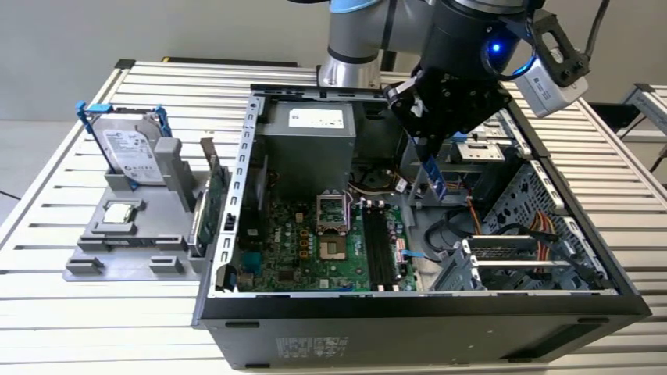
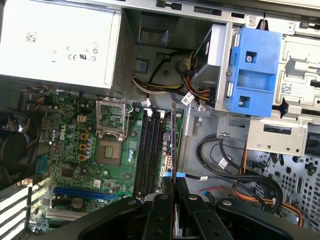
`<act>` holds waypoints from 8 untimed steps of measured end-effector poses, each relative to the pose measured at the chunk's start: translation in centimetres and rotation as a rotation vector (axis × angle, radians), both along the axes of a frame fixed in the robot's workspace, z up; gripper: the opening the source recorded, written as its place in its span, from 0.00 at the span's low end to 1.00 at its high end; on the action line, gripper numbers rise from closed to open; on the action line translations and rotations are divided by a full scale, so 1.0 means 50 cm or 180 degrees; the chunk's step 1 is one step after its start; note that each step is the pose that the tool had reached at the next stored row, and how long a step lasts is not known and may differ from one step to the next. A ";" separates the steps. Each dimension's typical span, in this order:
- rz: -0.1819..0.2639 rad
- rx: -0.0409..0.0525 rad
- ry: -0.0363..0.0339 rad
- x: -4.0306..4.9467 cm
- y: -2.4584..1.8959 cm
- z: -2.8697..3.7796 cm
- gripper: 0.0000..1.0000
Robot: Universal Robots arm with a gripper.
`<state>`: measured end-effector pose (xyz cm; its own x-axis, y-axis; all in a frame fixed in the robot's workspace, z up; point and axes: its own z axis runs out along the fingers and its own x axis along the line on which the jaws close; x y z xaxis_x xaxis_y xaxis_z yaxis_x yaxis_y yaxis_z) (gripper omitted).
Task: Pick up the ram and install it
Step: 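Insert the ram into the slot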
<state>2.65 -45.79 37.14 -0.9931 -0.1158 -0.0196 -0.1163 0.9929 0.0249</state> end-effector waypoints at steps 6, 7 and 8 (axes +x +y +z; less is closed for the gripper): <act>-0.0002 0.0013 0.0000 0.000 0.0001 -0.007 0.00; -0.0002 0.0012 0.0000 0.000 0.0001 -0.010 0.00; -0.0002 0.0013 0.0000 0.000 0.0000 -0.014 0.00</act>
